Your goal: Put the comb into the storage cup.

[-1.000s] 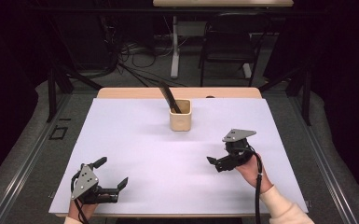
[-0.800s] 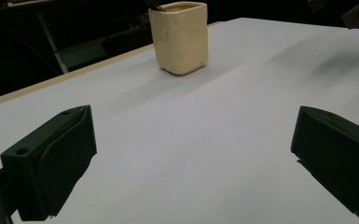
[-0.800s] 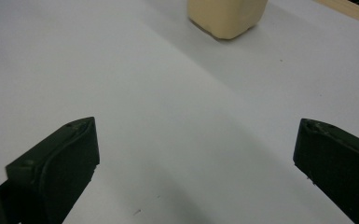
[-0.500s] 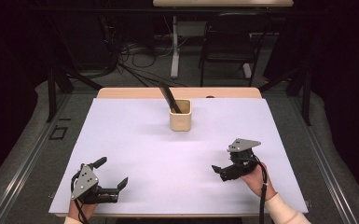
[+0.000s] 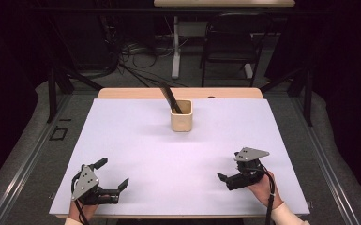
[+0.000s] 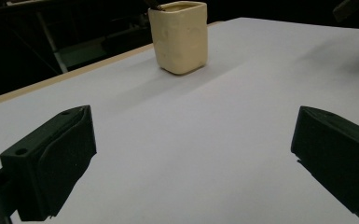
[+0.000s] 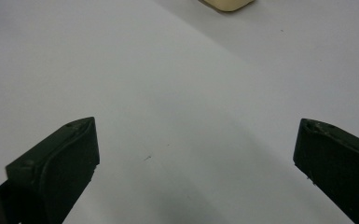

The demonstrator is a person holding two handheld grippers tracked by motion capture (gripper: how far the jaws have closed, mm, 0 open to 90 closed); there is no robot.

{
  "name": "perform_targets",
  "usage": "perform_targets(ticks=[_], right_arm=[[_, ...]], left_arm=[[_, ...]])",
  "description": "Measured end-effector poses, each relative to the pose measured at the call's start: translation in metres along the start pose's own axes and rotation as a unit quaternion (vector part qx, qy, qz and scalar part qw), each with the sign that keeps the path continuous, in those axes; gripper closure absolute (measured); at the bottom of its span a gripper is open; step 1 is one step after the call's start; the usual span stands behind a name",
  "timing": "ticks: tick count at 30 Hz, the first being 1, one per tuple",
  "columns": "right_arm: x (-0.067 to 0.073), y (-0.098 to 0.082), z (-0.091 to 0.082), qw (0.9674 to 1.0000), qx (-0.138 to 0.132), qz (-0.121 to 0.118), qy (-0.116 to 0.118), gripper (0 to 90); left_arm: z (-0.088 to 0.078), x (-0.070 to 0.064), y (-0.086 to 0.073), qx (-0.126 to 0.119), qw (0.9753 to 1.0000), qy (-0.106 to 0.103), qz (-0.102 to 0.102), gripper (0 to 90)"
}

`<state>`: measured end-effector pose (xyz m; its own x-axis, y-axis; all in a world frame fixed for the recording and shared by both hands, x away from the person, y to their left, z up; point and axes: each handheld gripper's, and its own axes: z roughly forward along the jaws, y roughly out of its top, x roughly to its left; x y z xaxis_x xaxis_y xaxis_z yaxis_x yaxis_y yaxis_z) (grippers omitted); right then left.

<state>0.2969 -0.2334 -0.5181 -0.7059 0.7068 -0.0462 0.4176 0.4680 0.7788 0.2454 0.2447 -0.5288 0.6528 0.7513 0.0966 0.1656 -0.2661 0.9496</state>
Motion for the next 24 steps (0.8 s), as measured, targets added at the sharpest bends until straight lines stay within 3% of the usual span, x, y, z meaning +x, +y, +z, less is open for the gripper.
perform_targets(ticks=[24], right_arm=[[0.017,-0.014,-0.015,0.9993,-0.024,-0.027,-0.012,0.0]], left_arm=[[0.0,0.0,0.0,0.001,1.0,-0.003,0.0,0.0]])
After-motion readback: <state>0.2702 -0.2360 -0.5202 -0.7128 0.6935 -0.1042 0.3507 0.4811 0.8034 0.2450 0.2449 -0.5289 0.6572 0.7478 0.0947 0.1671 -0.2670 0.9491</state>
